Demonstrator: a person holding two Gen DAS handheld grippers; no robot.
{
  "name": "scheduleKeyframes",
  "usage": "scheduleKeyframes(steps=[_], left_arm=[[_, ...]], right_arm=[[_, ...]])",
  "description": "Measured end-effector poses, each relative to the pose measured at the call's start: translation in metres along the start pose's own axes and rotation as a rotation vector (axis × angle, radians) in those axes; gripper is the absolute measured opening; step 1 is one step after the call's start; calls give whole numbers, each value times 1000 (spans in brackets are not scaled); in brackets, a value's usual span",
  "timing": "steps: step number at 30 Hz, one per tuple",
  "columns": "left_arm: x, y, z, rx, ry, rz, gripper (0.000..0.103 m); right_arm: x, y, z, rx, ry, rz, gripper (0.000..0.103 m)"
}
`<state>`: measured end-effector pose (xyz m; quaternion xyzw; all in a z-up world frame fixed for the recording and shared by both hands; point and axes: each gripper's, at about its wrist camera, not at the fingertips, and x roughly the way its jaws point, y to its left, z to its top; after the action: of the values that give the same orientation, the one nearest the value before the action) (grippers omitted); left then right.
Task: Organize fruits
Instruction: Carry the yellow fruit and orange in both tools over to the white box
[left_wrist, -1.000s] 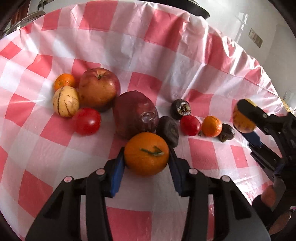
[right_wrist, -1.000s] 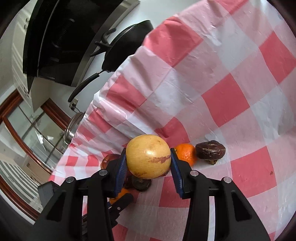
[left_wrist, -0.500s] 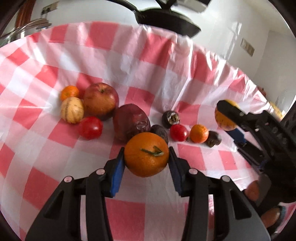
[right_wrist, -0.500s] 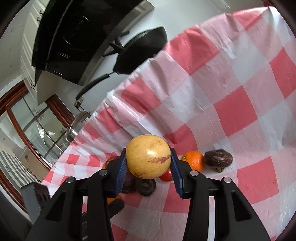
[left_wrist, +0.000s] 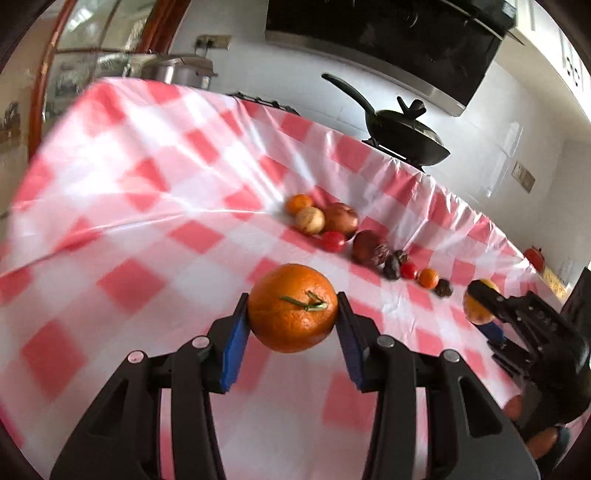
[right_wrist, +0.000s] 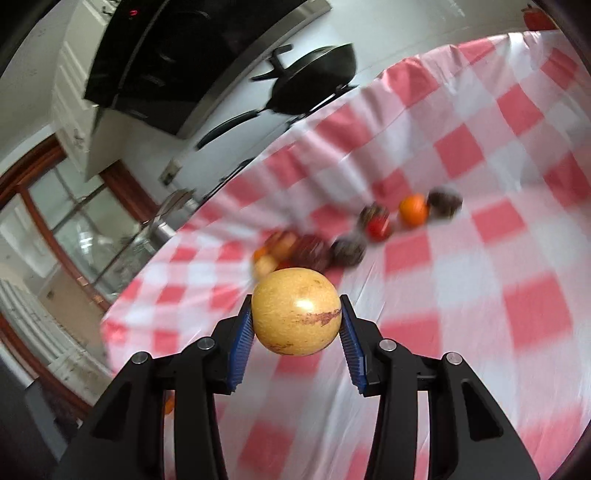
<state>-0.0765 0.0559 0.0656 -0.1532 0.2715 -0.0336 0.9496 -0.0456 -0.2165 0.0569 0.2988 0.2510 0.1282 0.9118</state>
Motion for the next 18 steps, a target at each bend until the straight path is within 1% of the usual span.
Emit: scheduleKeyframes(steps=[2,4,7,12,18], left_arm=[[-24,6,-10,76,-1,44,45],[-44,14,-19,115,6,72,45],[-67,29,-32,146,28,114,45],[-89,55,-47,152,63,161,45],[-113,74,-55,170,52,192,45]], right_arm=[[-14,14,-18,-15,22,16,44],[-23,26,-31,-40,46,41,44],[-35,48,-48,-72,73,79,44],[-42,84,-75,-159,133,104,44],[-43,122,-114,-271,206,140,44]])
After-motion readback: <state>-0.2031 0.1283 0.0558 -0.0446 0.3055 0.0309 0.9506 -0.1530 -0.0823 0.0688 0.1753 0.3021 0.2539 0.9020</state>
